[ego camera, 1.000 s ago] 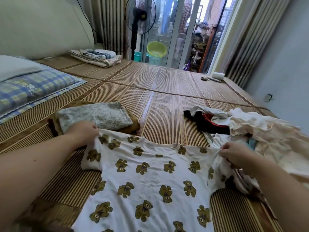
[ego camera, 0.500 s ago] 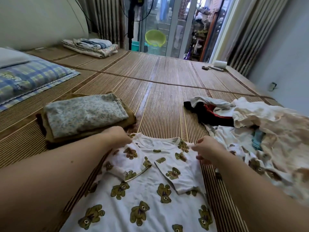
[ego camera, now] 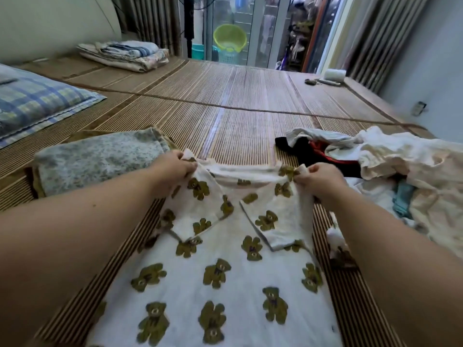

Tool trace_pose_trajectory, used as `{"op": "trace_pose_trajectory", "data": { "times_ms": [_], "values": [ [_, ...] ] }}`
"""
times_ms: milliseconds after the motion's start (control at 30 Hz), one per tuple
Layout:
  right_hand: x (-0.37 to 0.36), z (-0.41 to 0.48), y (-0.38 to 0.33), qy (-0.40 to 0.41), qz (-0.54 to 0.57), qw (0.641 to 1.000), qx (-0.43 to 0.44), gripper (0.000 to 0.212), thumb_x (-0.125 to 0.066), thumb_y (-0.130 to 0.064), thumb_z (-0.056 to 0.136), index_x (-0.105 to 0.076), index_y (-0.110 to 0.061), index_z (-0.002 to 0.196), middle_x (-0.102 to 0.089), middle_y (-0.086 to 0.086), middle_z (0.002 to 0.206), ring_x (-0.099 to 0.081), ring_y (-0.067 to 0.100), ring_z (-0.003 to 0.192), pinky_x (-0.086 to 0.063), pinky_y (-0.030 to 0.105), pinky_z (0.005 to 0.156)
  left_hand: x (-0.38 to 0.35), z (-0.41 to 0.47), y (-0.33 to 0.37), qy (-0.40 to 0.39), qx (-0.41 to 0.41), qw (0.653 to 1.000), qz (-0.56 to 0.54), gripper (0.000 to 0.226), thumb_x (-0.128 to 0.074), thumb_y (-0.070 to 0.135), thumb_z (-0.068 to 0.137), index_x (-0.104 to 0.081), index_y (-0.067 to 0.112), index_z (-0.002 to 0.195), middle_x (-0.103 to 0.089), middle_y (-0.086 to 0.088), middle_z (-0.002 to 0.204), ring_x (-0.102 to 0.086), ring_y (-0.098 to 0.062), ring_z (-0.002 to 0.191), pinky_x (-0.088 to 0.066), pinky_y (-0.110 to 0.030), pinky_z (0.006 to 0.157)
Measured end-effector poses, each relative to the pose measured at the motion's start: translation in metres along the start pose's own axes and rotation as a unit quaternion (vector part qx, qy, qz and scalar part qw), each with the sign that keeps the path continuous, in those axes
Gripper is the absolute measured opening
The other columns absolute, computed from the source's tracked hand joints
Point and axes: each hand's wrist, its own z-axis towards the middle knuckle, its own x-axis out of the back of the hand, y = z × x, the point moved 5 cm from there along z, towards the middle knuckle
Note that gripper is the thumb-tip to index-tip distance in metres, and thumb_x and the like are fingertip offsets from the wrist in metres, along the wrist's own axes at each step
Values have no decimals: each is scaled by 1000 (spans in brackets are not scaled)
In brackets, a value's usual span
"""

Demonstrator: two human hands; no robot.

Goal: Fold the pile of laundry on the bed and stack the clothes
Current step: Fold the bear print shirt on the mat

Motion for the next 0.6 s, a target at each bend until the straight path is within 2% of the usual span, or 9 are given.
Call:
{"op": "trace_pose_trajectory", "data": {
  "times_ms": [67,200,267,333,400,467,500,533,600],
  "values": [
    [8,12,0,-3,40,999,-6,22,-75,-22,80,-65,-11,96,-66,11,94,-65,29,89,-57,47,80,2,11,8,1,1,1000,-23,35,-66,23,90,-56,12,123,-65,-13,105,-65,-31,93,-57,-47,82],
    [12,22,-7,-16,162,987,15,29,-75,-10,81,-60,-17,104,-66,11,106,-64,28,99,-55,48,88,7,20,26,8,-23,996,-90,41,-69,11,86,-56,18,124,-65,-12,109,-67,-29,93,-59,-45,81],
    [15,11,-11,-21,215,976,35,39,-73,-4,81,-57,-16,115,-65,7,104,-64,23,98,-56,40,84,9,13,29,-13,-39,991,-130,40,-67,4,85,-59,21,120,-65,-13,114,-67,-31,96,-58,-45,81],
    [21,-8,-10,-38,247,967,56,42,-70,2,82,-57,-14,119,-66,7,106,-65,21,96,-55,32,78,11,-4,27,-48,-55,983,-171,41,-62,-3,86,-61,23,117,-66,-12,114,-68,-31,96,-59,-39,73],
    [29,-36,-7,-55,245,965,73,37,-64,9,82,-62,-12,112,-68,12,107,-66,25,98,-56,34,81,17,-28,19,-89,-57,975,-194,46,-58,-9,85,-62,20,120,-67,-13,109,-71,-28,90,-60,-34,67],
    [39,-70,-2,-66,207,971,96,31,-63,12,80,-69,-10,102,-71,13,99,-68,24,94,-57,32,81,25,-54,8,-115,-71,976,-169,48,-60,-13,83,-63,18,120,-70,-18,103,-72,-28,90,-60,-32,69],
    [43,-89,1,-71,174,976,106,27,-64,11,80,-71,-9,97,-73,11,93,-69,19,88,-57,27,76,29,-68,1,-122,-86,979,-139,46,-62,-14,81,-65,16,117,-71,-18,101,-71,-25,92,-60,-29,73],
    [46,-108,4,-78,136,981,112,21,-66,8,81,-71,-8,93,-73,9,86,-69,14,80,-55,24,70,32,-83,-6,-126,-104,981,-100,42,-64,-14,80,-67,15,110,-72,-13,98,-71,-16,90,-57,-21,73],
    [45,-144,15,-106,68,987,100,10,-66,-1,84,-69,-9,87,-70,8,79,-64,14,69,-49,24,63,34,-111,-22,-132,-132,982,-15,29,-69,-12,79,-70,16,91,-72,3,80,-67,3,71,-48,-8,63]
  ]
}}
